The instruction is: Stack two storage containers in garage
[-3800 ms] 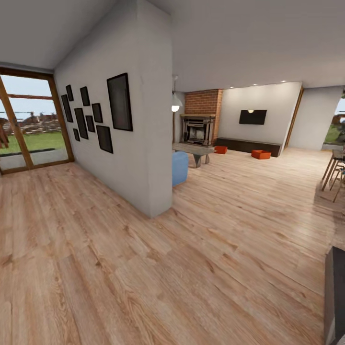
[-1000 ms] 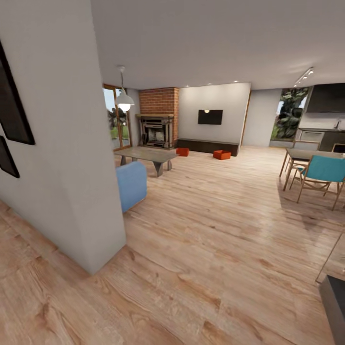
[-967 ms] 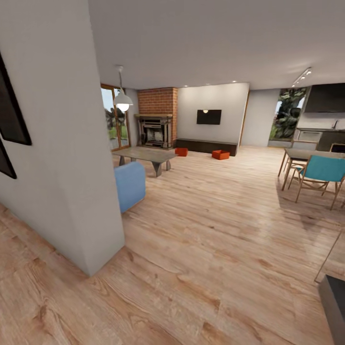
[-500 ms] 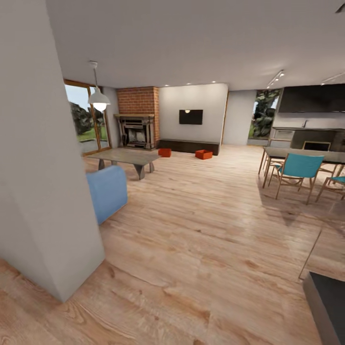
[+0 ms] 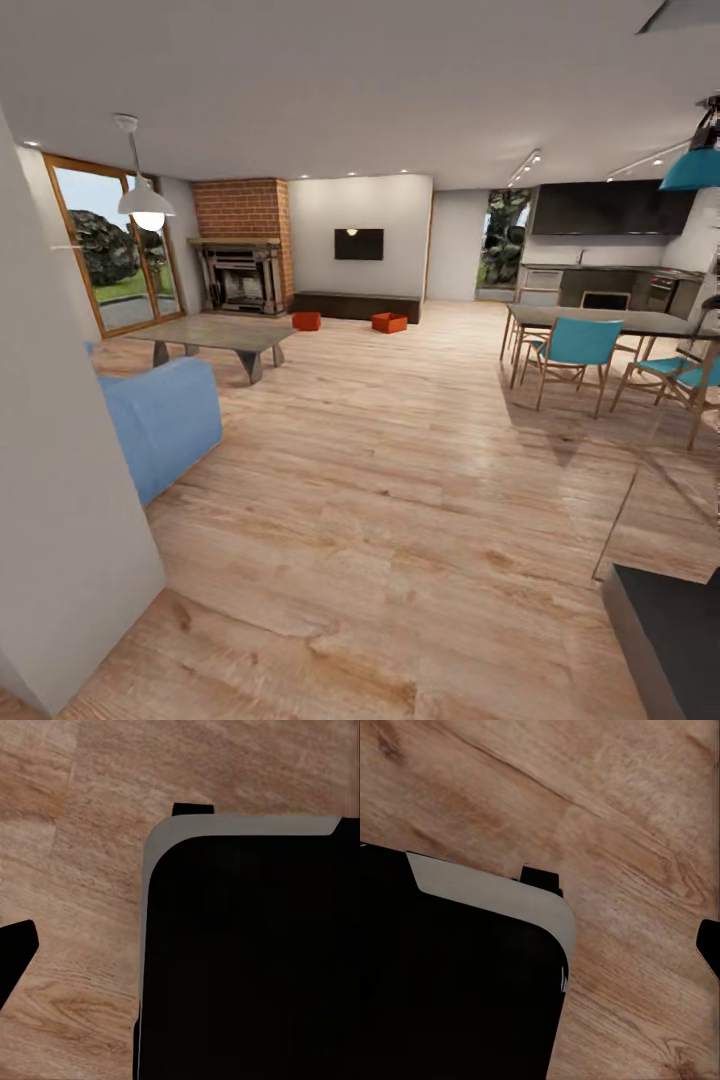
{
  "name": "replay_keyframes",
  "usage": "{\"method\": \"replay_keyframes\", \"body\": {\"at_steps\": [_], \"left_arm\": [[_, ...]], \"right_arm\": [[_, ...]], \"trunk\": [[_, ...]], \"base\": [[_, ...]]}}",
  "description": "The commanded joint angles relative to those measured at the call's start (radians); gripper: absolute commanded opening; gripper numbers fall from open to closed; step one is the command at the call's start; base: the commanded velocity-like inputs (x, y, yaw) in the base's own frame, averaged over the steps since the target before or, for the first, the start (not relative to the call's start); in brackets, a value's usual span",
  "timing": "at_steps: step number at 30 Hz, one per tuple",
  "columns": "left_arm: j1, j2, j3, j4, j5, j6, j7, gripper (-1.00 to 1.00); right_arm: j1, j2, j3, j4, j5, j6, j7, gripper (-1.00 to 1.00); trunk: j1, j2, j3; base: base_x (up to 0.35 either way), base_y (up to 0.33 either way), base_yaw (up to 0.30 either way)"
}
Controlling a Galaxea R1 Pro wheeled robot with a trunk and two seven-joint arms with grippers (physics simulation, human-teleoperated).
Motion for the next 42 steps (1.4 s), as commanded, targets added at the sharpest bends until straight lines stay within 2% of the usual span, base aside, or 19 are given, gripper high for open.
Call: {"method": "replay_keyframes", "body": {"at_steps": [1, 42], "left_arm": [[0.0, 0.0, 0.0, 0.0, 0.006, -0.003, 0.001, 1.0], [0.0, 0.001, 0.0, 0.0, 0.006, -0.001, 0.001, 1.0]], "right_arm": [[-0.001, 0.0, 0.008, 0.003, -0.009, -0.005, 0.001, 1.0], [-0.001, 0.0, 0.008, 0.003, -0.008, -0.005, 0.001, 1.0]], "trunk": [[0.001, 0.0, -0.001], [0.001, 0.0, -0.001]], "base": [[0.322, 0.0, -0.077], [0.322, 0.0, -0.002]]}}
